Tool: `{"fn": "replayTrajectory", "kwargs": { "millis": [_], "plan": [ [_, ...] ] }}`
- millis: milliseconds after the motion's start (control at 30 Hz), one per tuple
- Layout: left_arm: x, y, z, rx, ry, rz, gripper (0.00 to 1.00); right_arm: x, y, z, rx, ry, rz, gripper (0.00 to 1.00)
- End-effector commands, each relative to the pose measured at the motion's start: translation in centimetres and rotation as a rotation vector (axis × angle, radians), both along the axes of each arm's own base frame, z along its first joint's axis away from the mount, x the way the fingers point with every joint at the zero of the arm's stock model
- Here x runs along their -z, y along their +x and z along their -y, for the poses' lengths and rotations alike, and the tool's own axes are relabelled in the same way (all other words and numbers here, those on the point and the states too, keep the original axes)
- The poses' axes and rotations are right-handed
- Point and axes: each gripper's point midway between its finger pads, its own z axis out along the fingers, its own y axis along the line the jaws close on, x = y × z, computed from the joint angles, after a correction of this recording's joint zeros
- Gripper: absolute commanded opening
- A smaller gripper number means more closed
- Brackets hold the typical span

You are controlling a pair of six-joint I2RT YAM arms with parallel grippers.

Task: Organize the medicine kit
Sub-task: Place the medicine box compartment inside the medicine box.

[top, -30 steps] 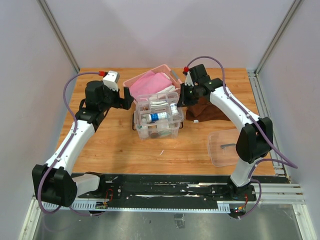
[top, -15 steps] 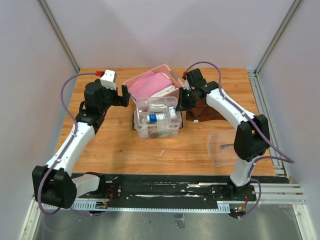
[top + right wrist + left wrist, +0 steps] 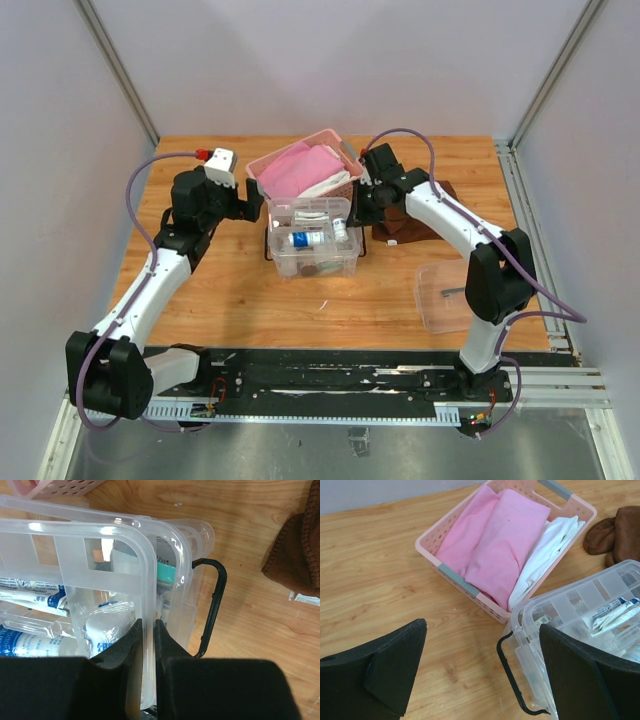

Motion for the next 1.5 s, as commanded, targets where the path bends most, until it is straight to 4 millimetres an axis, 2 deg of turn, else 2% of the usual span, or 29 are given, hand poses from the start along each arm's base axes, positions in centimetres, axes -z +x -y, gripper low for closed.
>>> {"fn": "replayTrajectory", "kwargs": {
  "millis": [0, 700, 1167, 1467],
  "plan": [
    [-0.7, -0.4, 0.7, 0.04, -0.014, 0.032, 0.99, 0.6, 0.2, 0.2, 0.037, -0.028, 0.024, 0.0],
    [0.2, -0.5, 1.1, 0.06, -0.02, 0.021, 0.99, -1.6, 1.1, 3.9, 0.064, -0.118, 0.151, 0.0],
    [0.7, -0.4, 0.9, 0.051, -0.01, 0.018, 0.99, -0.6, 1.1, 3.7, 0.032, -0.145, 0.104, 0.0],
    [1.6, -0.4, 2.1, 0.111, -0.039, -0.003, 0.99, 0.4, 1.1, 3.7, 0.001, -0.162, 0.062, 0.0]
  ]
}}
